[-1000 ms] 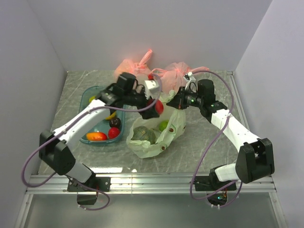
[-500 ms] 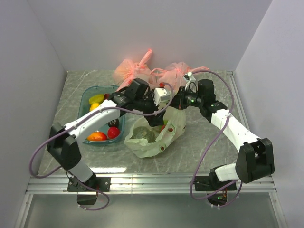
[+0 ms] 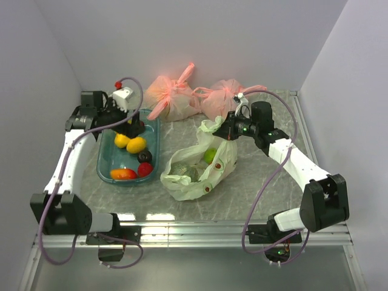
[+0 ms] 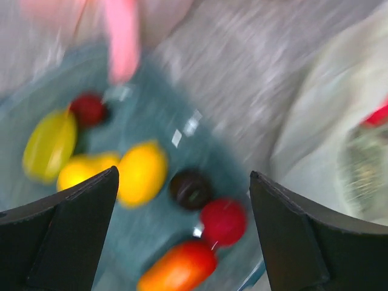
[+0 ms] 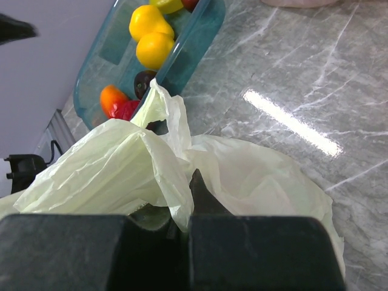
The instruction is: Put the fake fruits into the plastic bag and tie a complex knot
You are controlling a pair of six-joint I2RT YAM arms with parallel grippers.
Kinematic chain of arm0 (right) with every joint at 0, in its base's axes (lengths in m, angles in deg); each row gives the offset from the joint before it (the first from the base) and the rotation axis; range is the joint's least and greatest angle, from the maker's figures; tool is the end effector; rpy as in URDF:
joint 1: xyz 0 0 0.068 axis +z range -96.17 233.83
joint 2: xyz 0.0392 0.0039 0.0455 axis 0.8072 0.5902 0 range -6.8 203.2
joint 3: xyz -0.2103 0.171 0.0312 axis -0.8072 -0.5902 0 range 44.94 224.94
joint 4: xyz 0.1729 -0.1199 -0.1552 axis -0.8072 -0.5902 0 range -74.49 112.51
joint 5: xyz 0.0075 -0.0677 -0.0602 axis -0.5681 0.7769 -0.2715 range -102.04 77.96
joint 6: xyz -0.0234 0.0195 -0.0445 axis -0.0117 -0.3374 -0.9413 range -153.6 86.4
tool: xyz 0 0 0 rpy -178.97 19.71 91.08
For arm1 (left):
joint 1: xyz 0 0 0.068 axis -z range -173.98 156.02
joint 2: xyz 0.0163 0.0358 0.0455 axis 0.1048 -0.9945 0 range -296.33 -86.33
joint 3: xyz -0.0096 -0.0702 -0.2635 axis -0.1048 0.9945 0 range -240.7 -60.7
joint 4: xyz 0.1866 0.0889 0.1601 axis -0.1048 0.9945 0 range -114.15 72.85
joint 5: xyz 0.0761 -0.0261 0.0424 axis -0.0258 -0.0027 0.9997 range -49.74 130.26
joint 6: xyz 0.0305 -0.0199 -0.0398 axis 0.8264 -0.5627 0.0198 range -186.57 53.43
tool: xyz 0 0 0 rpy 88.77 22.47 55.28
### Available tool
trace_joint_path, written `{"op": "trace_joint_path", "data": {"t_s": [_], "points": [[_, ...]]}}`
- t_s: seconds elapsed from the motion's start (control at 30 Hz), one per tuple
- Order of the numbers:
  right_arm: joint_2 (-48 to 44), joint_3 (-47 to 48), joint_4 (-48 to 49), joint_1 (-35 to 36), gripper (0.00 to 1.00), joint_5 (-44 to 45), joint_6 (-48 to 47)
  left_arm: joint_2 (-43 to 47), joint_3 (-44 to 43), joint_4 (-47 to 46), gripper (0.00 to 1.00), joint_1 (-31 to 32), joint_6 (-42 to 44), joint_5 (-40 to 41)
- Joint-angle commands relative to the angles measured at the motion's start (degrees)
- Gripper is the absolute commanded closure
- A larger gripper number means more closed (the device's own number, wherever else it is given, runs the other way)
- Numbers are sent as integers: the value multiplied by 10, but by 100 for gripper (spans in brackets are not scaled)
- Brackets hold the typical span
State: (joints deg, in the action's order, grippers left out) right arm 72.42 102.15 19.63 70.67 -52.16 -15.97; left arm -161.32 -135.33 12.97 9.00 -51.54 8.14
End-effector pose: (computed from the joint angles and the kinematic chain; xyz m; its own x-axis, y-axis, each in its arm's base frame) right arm 0.2919 0.1124 0.2941 -0.6204 0.0542 -0.7824 -0.6224 0.5730 0.5332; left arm 0.2782 -0.0334 0.3636 -0.4661 0.2442 -0.8504 0.6070 0.7875 -0.1066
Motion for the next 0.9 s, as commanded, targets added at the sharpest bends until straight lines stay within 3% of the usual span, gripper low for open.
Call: {"op": "trace_joint_path", "data": {"t_s": [0.0,0.03,0.13,0.27,0.5,0.73,0.87], "points": [[1,23,3,-1,100,-8,-14,-52,18,127,6,-65,111,25],[2,24,3,-1,100,-8,-14,-66,19,184,4,-74,138,22],[3,24,3,-3,100,-9,-15,-97,37,237,1,-99,229,29],[8,23,7,-3,100,-15,-11,-102,88,238,1,-101,296,71],[16,25,6,-2,100,-17,-3,-142,137,197,1,-99,315,139],[24,33,0,-3,100,-15,-8,-175,150,189,1,-98,348,145],[28,33,4,-3,100,-17,-4,-207,146,166,1,-98,326,159]]}}
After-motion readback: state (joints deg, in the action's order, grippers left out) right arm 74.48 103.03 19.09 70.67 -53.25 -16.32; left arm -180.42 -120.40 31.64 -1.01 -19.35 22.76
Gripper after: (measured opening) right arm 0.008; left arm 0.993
